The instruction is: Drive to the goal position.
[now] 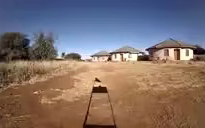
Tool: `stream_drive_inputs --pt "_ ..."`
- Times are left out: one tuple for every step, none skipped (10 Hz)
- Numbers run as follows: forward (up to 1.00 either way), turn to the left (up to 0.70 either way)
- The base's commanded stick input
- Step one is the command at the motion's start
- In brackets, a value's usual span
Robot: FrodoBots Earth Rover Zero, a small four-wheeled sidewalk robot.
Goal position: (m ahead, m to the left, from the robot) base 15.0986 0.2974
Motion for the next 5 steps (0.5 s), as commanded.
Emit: stream_drive_inputs --pt "0.46 0.0" --pt "0.48 0.0" --pt "0.5 0.0" --pt "0.5 0.0" --pt "0.5 0.0"
